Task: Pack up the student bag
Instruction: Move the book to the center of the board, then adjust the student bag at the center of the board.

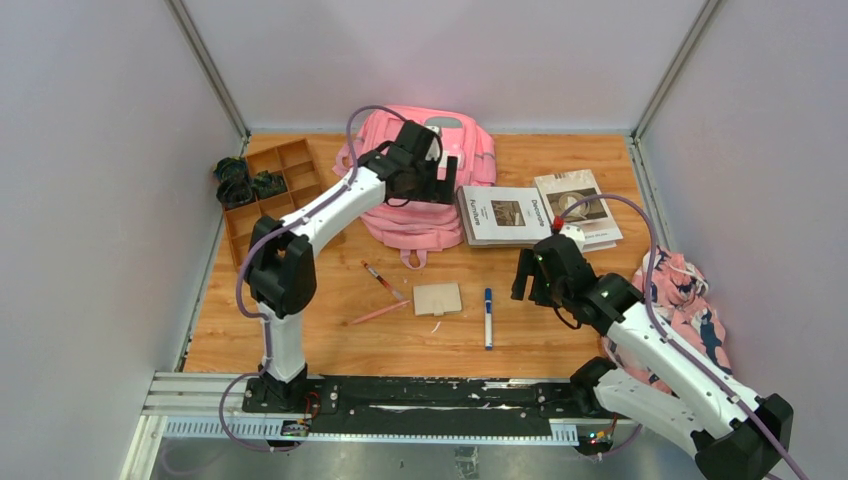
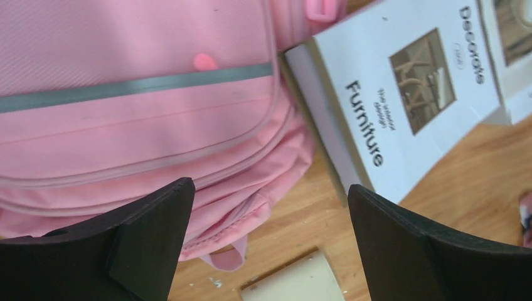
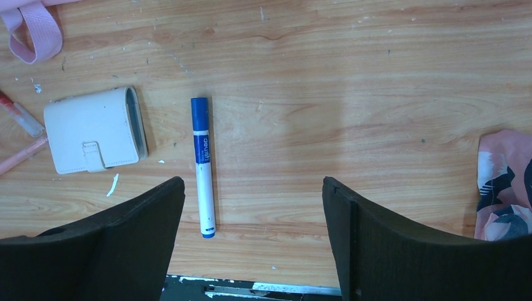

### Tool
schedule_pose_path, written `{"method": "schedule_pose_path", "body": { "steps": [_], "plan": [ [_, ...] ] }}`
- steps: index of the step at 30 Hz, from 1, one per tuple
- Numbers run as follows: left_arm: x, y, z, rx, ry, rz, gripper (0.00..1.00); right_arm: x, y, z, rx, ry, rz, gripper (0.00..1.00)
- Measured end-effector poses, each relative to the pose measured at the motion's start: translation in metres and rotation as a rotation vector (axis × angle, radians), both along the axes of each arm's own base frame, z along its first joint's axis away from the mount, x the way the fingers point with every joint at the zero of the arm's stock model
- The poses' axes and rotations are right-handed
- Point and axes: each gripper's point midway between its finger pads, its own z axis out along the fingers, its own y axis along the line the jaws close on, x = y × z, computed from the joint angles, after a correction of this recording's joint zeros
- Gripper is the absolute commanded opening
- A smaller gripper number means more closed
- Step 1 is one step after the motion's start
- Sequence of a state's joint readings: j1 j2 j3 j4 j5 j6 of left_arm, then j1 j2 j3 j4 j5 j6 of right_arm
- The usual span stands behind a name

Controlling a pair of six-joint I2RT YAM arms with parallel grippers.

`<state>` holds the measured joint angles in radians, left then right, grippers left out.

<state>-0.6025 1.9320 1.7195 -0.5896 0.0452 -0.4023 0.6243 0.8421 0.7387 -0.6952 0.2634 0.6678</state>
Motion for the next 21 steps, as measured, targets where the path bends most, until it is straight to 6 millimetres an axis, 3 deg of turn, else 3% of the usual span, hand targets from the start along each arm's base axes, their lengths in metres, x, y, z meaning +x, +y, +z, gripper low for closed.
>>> {"method": "schedule_pose_path", "body": {
  "steps": [6, 14, 21],
  "plan": [
    [0.008, 0.031, -0.016, 0.077, 0.055, 0.152, 0.99, -0.001, 0.000, 0.000, 0.005, -0.002, -0.001, 0.84],
    [0.020, 0.068, -0.047, -0.031, 0.198, 0.352, 0.99, -0.002, -0.001, 0.003, 0.014, -0.016, -0.001, 0.84],
    [0.019, 0.046, -0.053, -0.163, 0.273, 0.356, 0.99, -0.004, -0.002, 0.003, 0.014, -0.016, -0.001, 0.84]
  ]
}}
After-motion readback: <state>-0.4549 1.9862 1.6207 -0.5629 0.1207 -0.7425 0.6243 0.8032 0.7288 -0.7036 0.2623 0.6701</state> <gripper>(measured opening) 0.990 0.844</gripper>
